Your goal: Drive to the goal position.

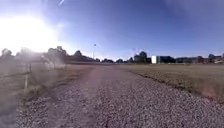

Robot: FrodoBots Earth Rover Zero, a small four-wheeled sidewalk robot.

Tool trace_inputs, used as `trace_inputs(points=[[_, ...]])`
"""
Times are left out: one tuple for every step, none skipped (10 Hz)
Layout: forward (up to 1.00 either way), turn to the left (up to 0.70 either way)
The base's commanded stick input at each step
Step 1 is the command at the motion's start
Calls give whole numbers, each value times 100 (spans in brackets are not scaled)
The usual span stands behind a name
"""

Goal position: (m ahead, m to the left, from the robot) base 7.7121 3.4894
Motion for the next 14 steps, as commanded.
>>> trace_inputs(points=[[50, 0], [50, 0], [50, 0], [50, 0], [50, 0], [50, 0], [50, 0], [50, 0], [50, 0], [50, 0], [50, 0], [50, 0], [50, 0], [50, 0]])
